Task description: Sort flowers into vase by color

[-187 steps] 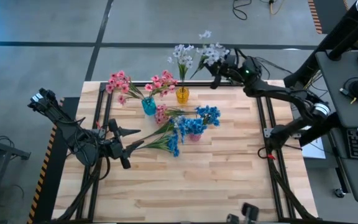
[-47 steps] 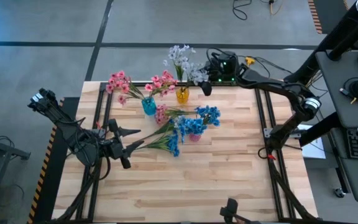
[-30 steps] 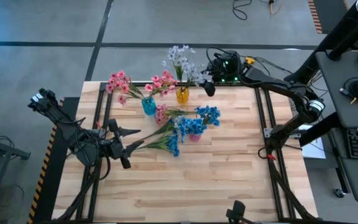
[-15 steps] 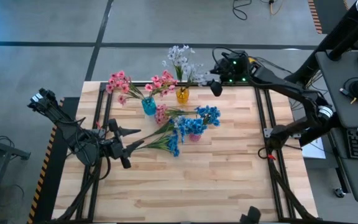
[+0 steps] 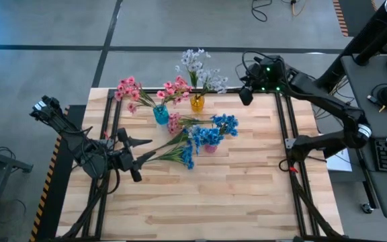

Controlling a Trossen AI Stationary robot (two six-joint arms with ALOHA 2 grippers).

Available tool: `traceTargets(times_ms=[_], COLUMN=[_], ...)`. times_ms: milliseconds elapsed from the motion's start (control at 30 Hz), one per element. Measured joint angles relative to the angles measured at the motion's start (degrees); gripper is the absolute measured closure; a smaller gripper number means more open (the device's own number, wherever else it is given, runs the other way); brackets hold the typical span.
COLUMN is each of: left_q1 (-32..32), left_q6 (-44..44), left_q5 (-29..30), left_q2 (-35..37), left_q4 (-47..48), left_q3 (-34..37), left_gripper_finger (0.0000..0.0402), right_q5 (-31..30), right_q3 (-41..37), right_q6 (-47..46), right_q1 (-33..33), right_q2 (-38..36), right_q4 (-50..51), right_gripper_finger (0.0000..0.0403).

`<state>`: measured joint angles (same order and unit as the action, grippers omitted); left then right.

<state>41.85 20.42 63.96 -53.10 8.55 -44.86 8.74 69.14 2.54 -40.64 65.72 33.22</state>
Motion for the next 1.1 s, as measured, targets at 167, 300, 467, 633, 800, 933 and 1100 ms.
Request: traceTargets(times_ms=[167, 300, 467, 633, 800, 933, 1100], left_q1=[-1.09, -3.36, -5.74, -6.37, -6.51, -8.10, -10.01], left_q6=[-1.31, -3.48, -7.16, -8.87, -15.64, -24.26, -31.05], left_q5=[-1.05, -8.09, -10.05, -10.78, -13.31, -23.42, -32.12], left_q2=[0.00, -0.40, -2.38, -5.01, -6.78, -8.95, -14.05], left_q4=[-0.88, -1.89, -1.79, -1.55, 0.75, 1.50, 2.83], left_q3=[0.00, 0.00, 0.00, 0.00, 0.00, 0.44, 0.55], left_gripper_finger=[0.0212, 0.0212, 0.0212, 0.0212, 0.0212, 0.0212, 0.0212], right_q5=[-0.28, -4.66, -8.51, -8.79, -8.79, -8.81, -8.81], right_q3=[0.00, 0.00, 0.00, -0.04, -0.04, -0.06, -0.64], right_q6=[-4.90, -9.20, -13.65, -17.09, -18.67, -19.27, -20.32], right_q1=[0.00, 0.00, 0.00, 0.02, 0.17, 1.07, 2.46], right_q2=[-1.89, -2.73, -2.98, -2.98, -3.06, -3.06, -3.06], right_q4=[5.46, 12.86, 23.07, 30.40, 34.91, 36.68, 36.69], right_gripper_finger=[0.0099, 0.0104, 0.0108, 0.0108, 0.0111, 0.0111, 0.0115])
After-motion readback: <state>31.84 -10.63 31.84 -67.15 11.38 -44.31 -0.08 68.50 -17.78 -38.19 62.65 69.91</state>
